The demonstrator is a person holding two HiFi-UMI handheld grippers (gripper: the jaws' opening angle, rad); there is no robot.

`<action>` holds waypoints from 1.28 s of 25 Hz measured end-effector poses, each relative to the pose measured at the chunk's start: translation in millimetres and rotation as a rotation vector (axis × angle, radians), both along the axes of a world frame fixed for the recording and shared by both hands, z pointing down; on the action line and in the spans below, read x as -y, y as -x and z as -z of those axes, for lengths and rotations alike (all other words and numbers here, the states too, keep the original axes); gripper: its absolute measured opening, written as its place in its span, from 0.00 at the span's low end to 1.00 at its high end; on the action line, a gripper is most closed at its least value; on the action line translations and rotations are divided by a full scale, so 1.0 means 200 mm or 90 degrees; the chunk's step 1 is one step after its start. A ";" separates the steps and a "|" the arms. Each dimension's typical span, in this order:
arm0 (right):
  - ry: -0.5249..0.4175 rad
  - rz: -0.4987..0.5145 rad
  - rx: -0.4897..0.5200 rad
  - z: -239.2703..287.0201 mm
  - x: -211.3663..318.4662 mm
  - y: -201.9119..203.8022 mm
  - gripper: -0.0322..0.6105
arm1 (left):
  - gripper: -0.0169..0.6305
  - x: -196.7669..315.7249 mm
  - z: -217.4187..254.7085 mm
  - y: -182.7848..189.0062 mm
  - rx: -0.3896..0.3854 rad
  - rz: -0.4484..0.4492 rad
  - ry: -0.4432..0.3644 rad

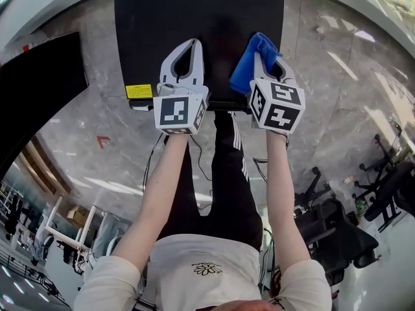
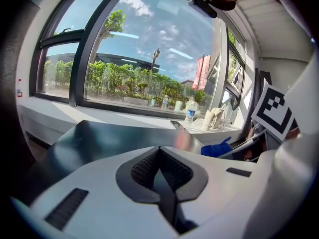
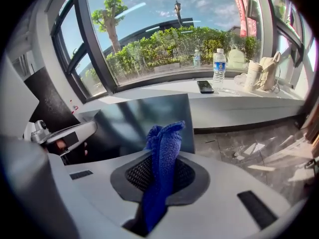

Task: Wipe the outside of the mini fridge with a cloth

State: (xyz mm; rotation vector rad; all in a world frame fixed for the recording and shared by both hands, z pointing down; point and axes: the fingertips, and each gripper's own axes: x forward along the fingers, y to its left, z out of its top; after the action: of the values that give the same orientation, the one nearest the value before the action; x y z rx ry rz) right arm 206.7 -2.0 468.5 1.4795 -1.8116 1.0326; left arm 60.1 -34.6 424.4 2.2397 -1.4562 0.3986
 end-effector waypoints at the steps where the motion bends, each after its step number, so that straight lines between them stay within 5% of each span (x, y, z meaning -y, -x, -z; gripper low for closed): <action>1: 0.000 -0.010 0.000 0.00 0.00 -0.04 0.15 | 0.03 0.00 0.00 -0.02 0.000 -0.001 0.000; 15: -0.009 -0.061 -0.076 -0.01 -0.01 -0.34 0.15 | 0.03 -0.07 -0.03 -0.06 0.005 0.000 0.002; 21: -0.014 -0.132 -0.077 0.01 -0.03 -0.38 0.15 | 0.03 -0.10 -0.02 0.00 -0.007 0.006 -0.005; 25: -0.051 -0.123 -0.097 0.16 -0.06 -0.28 0.15 | 0.03 -0.16 0.01 0.06 -0.013 -0.005 -0.010; 32: -0.119 -0.101 -0.059 0.49 -0.16 0.22 0.15 | 0.03 -0.29 0.18 0.40 -0.018 -0.004 -0.037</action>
State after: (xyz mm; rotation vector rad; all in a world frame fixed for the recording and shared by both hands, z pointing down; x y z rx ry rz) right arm 162.1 30.8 370.7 1.7773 -1.7888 0.8705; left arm -19.4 22.8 387.5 2.2864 -1.4644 0.3292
